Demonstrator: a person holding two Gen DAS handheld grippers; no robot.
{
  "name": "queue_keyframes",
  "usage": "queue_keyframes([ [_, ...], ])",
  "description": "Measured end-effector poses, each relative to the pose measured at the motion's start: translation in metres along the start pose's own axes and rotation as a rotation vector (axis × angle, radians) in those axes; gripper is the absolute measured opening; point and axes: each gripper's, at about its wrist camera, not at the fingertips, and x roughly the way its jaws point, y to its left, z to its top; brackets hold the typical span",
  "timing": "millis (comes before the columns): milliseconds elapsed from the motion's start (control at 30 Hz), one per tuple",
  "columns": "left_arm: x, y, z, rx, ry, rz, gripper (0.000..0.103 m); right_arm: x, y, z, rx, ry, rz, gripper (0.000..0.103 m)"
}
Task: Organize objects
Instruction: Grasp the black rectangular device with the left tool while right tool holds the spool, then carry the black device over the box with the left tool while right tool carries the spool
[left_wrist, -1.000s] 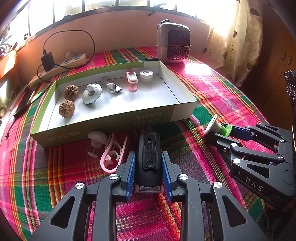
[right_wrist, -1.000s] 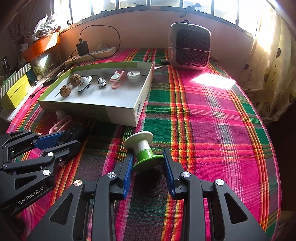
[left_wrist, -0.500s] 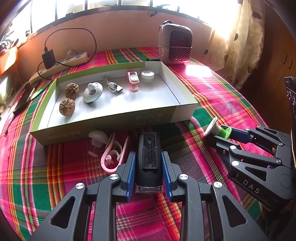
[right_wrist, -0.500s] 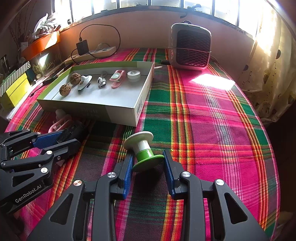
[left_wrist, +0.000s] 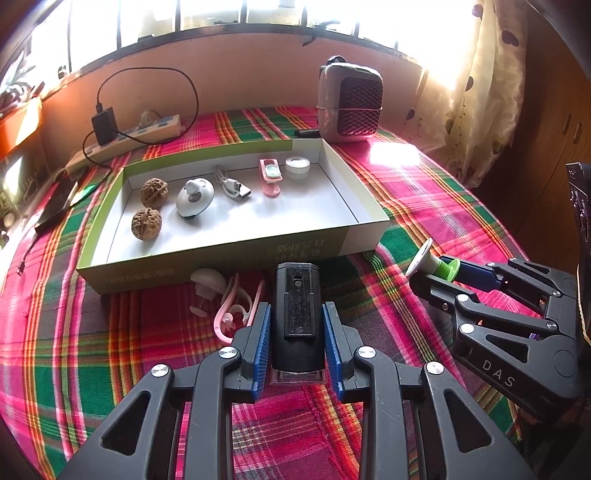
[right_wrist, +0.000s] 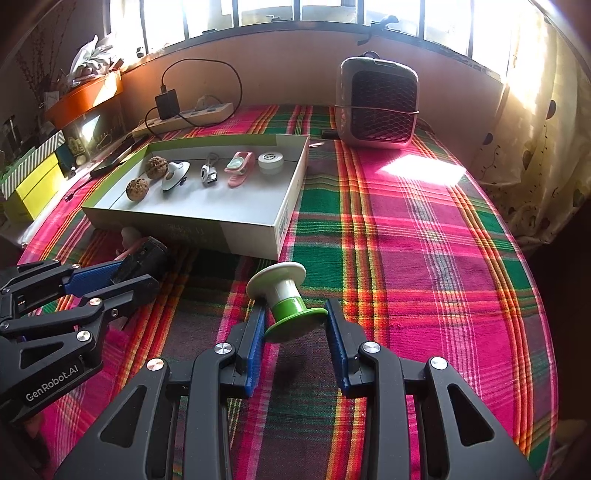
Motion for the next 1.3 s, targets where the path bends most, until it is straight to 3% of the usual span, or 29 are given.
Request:
queue_keyframes([
  [667,-0.029,0.048,0.013,-0.092,-0.063,0.049,0.025,-0.02,0.028,0.031,-0.039,-0.075,0.029,0.032],
  [1300,-0.006,0.095,0.038,-0.135,-0.038,0.09,0.025,0.034,0.064,0.088,-0.087,-0.03,0.092,0.032],
])
